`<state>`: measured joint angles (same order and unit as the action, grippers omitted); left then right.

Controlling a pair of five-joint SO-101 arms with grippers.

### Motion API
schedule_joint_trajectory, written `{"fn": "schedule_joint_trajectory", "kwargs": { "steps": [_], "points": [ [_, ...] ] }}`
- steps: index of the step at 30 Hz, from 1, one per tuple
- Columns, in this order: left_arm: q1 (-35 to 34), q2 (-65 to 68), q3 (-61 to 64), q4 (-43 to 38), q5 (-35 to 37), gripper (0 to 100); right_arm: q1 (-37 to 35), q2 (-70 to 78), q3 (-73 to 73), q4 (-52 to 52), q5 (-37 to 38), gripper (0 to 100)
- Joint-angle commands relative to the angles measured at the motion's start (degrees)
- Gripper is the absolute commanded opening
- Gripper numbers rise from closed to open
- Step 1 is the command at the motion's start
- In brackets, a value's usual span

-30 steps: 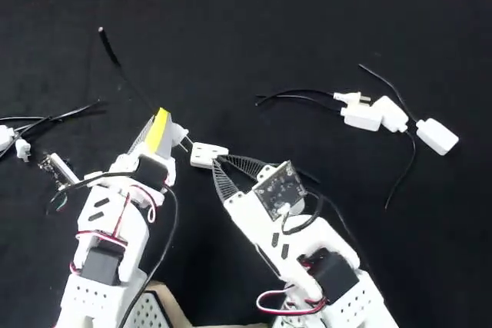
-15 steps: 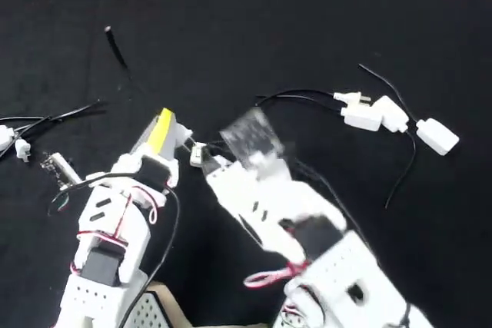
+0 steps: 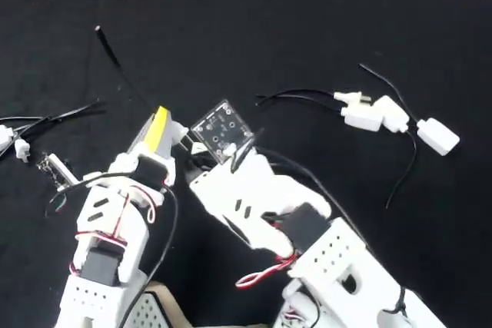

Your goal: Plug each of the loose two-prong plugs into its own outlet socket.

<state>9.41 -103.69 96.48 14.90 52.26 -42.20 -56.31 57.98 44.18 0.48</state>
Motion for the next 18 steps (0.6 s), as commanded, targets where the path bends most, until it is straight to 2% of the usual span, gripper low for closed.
{"fn": "schedule_joint_trajectory", "kwargs": {
  "steps": [1, 18],
  "points": [
    [0.66, -0.88, 0.84, -1.23, 0.00, 3, -0.62, -1.01, -3.21, 0.09, 0.18, 1.1],
    [1.89, -0.88, 0.84, -1.23, 0.00, 3, -0.18, -1.01, -4.35, 0.53, 0.53, 1.1]
  ]
}}
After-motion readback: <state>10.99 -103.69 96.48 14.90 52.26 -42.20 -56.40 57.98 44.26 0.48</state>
